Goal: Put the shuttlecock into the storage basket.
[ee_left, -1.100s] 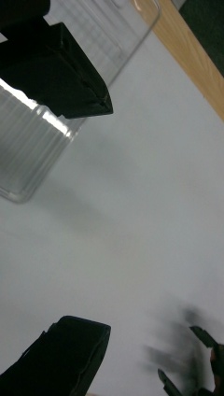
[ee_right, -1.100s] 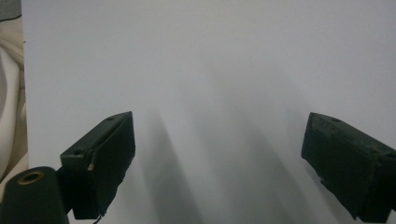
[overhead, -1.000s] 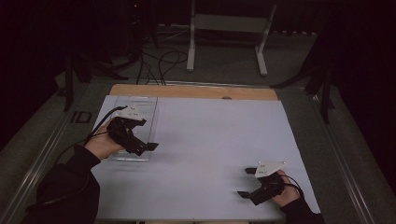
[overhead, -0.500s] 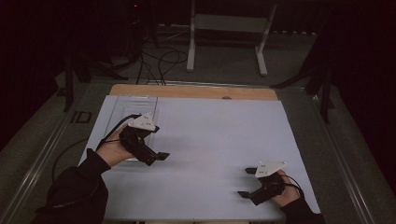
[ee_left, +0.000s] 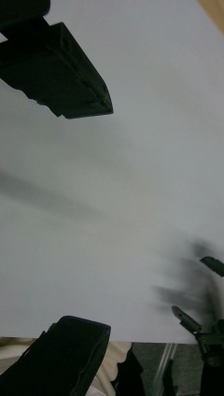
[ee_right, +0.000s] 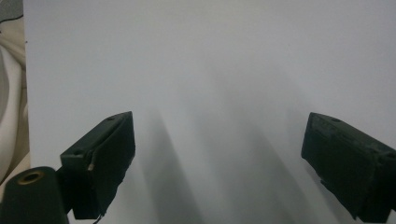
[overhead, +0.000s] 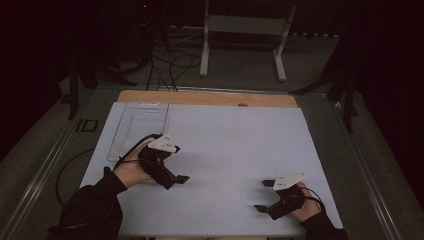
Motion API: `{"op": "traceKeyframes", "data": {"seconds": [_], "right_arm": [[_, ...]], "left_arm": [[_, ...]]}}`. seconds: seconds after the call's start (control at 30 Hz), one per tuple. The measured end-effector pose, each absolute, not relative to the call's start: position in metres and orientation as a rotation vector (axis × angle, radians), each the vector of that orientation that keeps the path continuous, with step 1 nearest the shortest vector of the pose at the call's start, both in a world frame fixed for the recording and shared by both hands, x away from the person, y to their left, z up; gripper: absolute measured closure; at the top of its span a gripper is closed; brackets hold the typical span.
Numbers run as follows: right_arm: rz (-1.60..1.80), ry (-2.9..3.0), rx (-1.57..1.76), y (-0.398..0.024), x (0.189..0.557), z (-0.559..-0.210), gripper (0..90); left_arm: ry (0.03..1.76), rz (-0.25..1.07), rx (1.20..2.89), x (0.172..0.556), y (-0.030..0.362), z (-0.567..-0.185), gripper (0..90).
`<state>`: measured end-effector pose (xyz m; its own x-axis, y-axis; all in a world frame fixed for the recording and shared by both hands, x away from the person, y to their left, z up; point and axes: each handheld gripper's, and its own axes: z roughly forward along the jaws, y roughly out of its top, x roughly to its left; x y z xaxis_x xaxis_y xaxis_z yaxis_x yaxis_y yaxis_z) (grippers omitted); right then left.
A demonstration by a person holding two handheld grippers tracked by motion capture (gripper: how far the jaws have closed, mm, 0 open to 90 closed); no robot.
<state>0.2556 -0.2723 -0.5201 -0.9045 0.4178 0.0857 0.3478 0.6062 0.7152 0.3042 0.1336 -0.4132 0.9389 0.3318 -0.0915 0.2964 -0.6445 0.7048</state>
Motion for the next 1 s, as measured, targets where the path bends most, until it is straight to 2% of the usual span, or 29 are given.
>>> {"op": "traceKeyframes", "data": {"seconds": [0.53, 1.0], "right_arm": [[1.188, 2.731, 0.658, -0.273, 0.255, -0.519, 9.7], [1.181, 2.735, 0.654, -0.272, 0.255, -0.519, 9.7]], "left_arm": [[0.411, 0.005, 2.325, 0.291, 0.126, -0.444, 0.1], [0.423, 0.005, 2.34, 0.273, 0.141, -0.469, 0.1]]}}
